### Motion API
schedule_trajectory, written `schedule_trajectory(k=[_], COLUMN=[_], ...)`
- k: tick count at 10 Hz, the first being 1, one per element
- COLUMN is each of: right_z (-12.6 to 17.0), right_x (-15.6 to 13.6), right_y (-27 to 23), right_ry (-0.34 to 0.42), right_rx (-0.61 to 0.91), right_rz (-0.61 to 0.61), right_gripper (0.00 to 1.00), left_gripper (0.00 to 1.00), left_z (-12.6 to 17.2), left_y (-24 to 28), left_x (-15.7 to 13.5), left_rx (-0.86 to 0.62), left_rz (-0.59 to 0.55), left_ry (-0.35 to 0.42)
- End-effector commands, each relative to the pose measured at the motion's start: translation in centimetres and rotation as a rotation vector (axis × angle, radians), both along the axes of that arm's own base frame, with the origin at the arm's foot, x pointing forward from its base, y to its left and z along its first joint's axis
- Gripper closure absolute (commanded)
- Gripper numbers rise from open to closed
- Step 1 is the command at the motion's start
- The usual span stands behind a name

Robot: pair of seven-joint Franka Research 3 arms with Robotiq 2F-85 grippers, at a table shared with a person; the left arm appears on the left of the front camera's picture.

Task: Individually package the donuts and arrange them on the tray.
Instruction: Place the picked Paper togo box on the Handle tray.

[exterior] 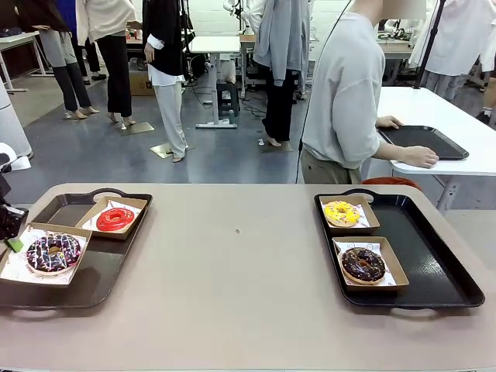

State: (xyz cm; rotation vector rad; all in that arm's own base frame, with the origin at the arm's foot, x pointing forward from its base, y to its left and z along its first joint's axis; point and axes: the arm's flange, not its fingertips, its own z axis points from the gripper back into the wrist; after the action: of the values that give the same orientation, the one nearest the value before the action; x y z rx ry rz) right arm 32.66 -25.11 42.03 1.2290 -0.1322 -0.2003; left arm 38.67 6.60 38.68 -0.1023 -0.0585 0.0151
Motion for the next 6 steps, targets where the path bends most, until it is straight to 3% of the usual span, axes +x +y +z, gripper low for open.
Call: schedule_trajectory(k=[1,5,6], right_z=[0.0,0.0,0.0], right_x=[0.0,0.0,0.0], right_y=[-0.1,-0.1,-0.1], right_ry=[0.001,0.001,0.001], right_rx=[0.004,0.004,0.004], right_rz=[-0.001,-0.001,-0.001], right_gripper=[0.0,0.0,0.0], left_gripper=[0.99,0.97,0.39], left_z=[-0.9,-2.0,-2.0], left_y=[-0.1,-0.4,-0.3], left_x=[1.1,2.2,2.4], left_rx=[0.045,0.063,0.067], left_rz=[0.005,-0.003,-0.01], left_ry=[0.014,0.032,0.023])
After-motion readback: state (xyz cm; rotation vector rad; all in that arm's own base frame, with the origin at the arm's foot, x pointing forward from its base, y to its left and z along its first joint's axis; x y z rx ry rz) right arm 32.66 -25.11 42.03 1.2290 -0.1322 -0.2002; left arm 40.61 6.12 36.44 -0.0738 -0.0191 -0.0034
